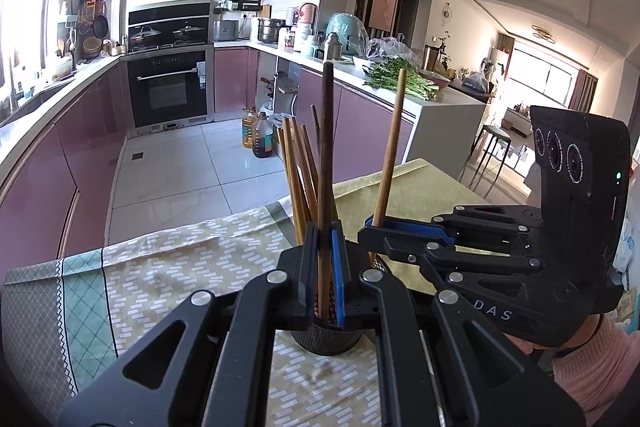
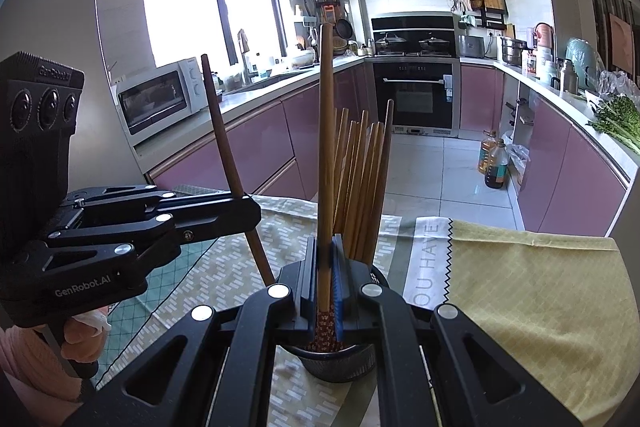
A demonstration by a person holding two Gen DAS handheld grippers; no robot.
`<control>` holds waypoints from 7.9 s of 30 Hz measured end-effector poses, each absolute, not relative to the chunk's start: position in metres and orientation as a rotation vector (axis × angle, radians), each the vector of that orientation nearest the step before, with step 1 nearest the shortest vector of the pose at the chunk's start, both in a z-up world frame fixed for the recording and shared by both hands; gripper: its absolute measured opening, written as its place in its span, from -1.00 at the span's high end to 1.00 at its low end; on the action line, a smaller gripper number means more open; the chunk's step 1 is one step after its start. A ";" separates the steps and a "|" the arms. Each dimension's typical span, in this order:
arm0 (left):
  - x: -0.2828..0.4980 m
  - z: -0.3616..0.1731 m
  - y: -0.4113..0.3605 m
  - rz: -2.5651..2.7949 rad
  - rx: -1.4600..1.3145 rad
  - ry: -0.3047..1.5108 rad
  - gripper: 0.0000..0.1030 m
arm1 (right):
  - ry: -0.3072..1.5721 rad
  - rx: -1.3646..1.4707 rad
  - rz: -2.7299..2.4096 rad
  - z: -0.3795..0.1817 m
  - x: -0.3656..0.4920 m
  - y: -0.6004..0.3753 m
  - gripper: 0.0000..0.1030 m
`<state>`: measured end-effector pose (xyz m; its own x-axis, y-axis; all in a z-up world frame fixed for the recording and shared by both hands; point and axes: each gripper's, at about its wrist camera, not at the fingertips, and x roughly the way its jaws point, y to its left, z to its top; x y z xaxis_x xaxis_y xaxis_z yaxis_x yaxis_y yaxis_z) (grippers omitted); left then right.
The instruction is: Organize utensils
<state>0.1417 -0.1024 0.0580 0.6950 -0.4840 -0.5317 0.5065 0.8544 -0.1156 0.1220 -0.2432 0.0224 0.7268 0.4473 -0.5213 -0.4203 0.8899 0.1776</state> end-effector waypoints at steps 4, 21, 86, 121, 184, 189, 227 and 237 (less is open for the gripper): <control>0.143 0.056 -0.104 -0.550 0.047 0.583 0.86 | 0.604 0.053 0.475 0.019 0.128 -0.243 0.89; 0.165 0.050 -0.111 -0.528 0.060 0.609 0.85 | 0.641 0.087 0.470 0.008 0.140 -0.244 0.89; 0.028 0.029 -0.001 -0.100 0.009 0.280 -0.89 | 0.348 0.023 0.294 0.006 0.023 -0.226 -0.87; -0.012 0.029 -0.008 -0.010 0.012 0.222 -0.89 | 0.252 0.044 0.199 0.008 -0.008 -0.226 -0.87; -0.018 0.035 -0.008 0.003 0.000 0.203 -0.89 | 0.249 0.046 0.195 0.005 -0.008 -0.223 -0.87; -0.018 0.035 -0.009 0.002 0.002 0.205 -0.89 | 0.250 0.046 0.194 0.005 -0.008 -0.223 -0.87; -0.016 0.033 -0.010 -0.002 0.006 0.206 -0.89 | 0.255 0.056 0.191 0.002 -0.006 -0.228 -0.87; -0.016 0.033 -0.010 0.000 0.007 0.205 -0.89 | 0.257 0.057 0.191 0.002 -0.005 -0.228 -0.87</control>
<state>-0.0159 -0.0100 0.0331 0.9791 0.0002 -0.2036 0.0011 1.0000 0.0065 -0.0054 -0.2281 0.0021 0.9492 0.1948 -0.2473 -0.1802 0.9803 0.0805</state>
